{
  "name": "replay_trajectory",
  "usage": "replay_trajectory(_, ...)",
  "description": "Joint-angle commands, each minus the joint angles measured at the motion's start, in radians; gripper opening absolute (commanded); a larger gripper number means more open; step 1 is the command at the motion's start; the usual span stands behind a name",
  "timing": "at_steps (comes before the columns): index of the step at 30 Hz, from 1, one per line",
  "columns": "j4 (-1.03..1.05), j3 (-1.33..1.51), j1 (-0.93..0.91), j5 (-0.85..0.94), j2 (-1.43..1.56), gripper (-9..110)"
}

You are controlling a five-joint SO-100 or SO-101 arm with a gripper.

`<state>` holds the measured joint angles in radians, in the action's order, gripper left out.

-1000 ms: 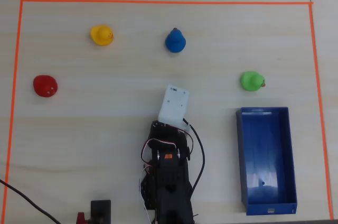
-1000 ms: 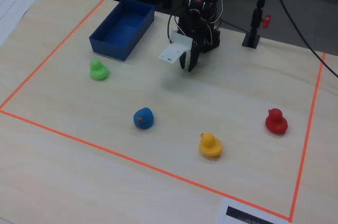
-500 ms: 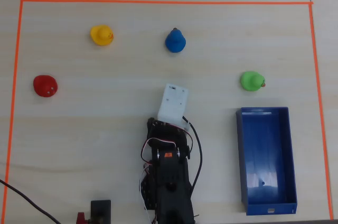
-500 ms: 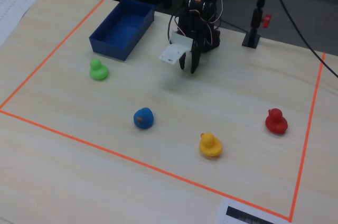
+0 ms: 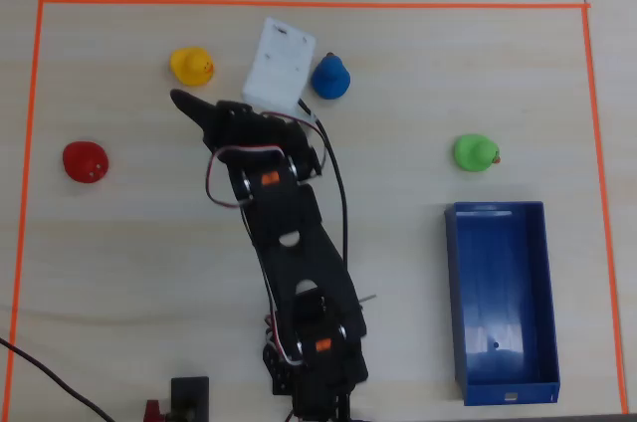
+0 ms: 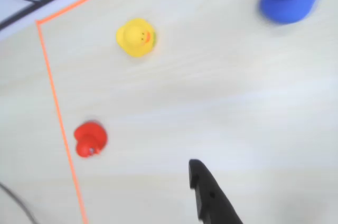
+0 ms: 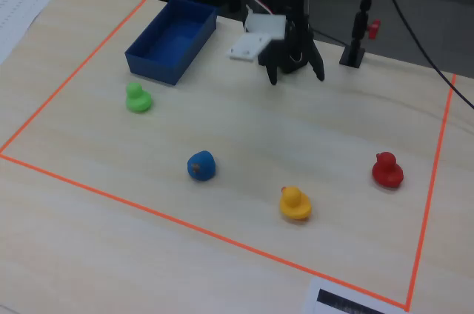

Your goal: Grasp yellow duck and put it into box.

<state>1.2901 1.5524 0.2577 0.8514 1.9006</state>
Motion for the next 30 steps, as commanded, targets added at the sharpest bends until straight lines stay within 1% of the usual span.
replay_trajectory(1, -0.029, -0.150, 0.048, -0.069, -0.382, 50)
replay_trajectory(9, -0.091, -0.344, 0.083, -0.120, -0.658, 50)
replay_trajectory(17, -0.135, -0.537, 0.083, -0.183, -0.781, 50)
replay_trajectory(22, -0.176, -0.551, 0.074, -0.167, -0.831, 49)
replay_trajectory(30, -0.325, -0.494, 0.055, -0.149, -0.862, 49)
